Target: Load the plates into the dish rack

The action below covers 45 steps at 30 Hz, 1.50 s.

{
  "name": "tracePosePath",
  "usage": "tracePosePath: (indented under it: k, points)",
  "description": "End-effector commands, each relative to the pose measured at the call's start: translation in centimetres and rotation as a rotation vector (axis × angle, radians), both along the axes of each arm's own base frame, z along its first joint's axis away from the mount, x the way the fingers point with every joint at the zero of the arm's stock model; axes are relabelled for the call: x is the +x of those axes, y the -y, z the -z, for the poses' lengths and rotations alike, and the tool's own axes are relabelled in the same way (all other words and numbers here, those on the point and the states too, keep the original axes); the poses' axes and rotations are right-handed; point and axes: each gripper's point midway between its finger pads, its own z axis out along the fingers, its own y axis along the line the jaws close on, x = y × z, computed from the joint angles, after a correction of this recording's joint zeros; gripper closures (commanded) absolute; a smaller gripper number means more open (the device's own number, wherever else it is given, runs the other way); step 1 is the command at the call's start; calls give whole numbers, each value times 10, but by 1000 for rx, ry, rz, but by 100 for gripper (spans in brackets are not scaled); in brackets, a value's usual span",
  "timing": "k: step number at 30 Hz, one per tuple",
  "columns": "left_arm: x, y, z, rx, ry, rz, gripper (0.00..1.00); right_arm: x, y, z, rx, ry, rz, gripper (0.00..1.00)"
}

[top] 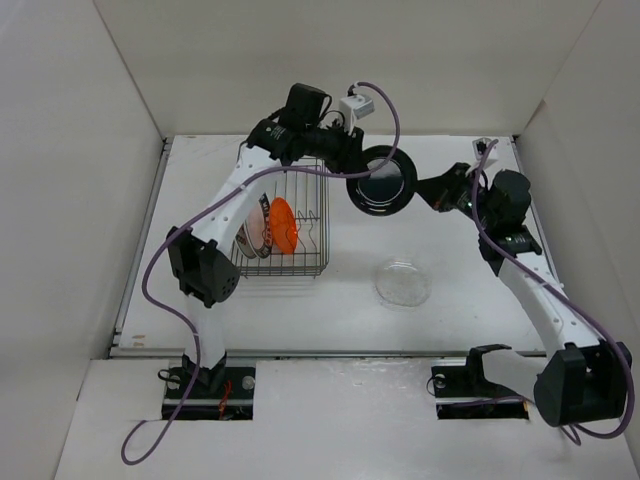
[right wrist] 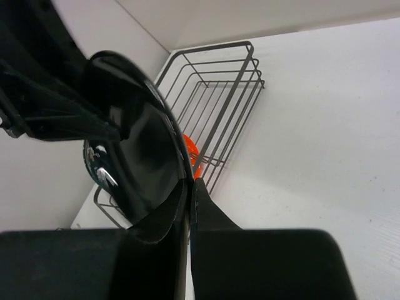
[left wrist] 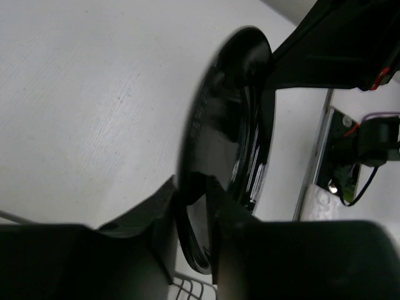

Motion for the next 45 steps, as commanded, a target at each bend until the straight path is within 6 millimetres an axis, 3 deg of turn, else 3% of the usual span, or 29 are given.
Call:
tracePosePath:
  k: [1, 2, 3, 4, 5, 7, 11, 12, 13, 16, 19, 24, 31, 36, 42, 45]
  points:
    - [-19, -3, -30, -61, 55, 60, 89, 1, -12, -37, 49, 125, -39, 100]
    - [-21, -4, -35, -66, 64, 60, 97, 1, -14, -40, 52, 134, -34, 100]
    - [-23, -6, -38, -70, 37, 32, 100, 1, -16, -44, 63, 135, -34, 92]
    - [-24, -8, -39, -68, 33, 16, 100, 1, -16, -44, 63, 135, -34, 75]
    - [-26, -16, -45, -64, 57, -26, 100, 2, -15, -45, 73, 128, -24, 44]
    - [-23, -30, -50, -49, 83, -136, 100, 6, -12, -39, 70, 89, 18, 0]
    - [5, -94, -54, 90, 147, -584, 100, 12, 1, -29, 10, 32, 137, 0]
    - [14, -130, -47, 189, 169, -774, 100, 13, 4, -22, -5, 12, 160, 0]
    - [17, -146, -38, 233, 151, -873, 100, 13, 1, -23, -10, 5, 172, 0]
    - [8, -190, -8, 411, 135, -1033, 100, 14, 2, -8, -48, -52, 210, 0]
    - [-2, -212, 22, 515, 108, -1112, 100, 13, -5, -2, -57, -70, 201, 0]
    - [-1, -221, 43, 591, 70, -1147, 100, 16, -9, 6, -68, -87, 209, 0]
    - [4, -211, 71, 626, -7, -1106, 100, 13, -11, 20, -82, -118, 207, 0]
    - [5, -205, 99, 665, -75, -1060, 100, 12, 4, 20, -81, -116, 248, 0]
    - [5, -199, 109, 674, -104, -1033, 100, 10, 11, 20, -87, -114, 258, 0]
    - [5, -196, 115, 683, -115, -1009, 93, 11, 18, 23, -89, -124, 276, 0]
